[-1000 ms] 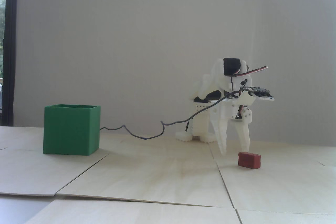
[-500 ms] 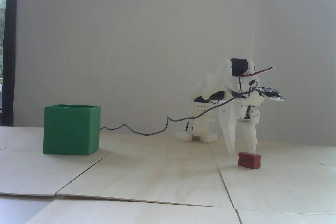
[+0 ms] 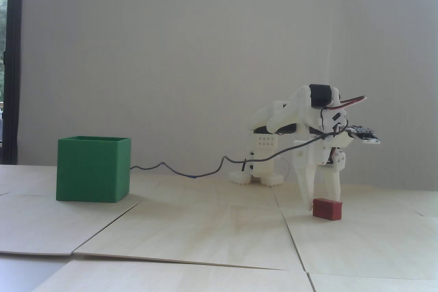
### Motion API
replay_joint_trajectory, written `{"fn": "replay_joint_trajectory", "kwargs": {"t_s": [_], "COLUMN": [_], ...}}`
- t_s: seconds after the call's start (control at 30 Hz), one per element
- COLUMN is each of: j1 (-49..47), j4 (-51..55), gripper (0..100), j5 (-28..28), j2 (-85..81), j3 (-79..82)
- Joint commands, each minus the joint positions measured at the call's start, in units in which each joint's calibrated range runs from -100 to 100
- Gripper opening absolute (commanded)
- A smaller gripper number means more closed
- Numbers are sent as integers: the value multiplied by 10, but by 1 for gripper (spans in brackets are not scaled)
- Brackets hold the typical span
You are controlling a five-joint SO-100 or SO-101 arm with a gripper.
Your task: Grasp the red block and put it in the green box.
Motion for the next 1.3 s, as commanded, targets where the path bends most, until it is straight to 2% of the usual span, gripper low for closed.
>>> {"fn": "replay_joint_trajectory", "kwargs": {"t_s": [0.0,0.63,0.8,1.27], "j1": [-12,-28,-32,-29], "j4": [0,18,18,18], "gripper": [25,25,29,30], "j5": [0,0,-36,-38], "j2": [-18,-35,-66,-72], "j3": [-33,-33,-29,-33]}}
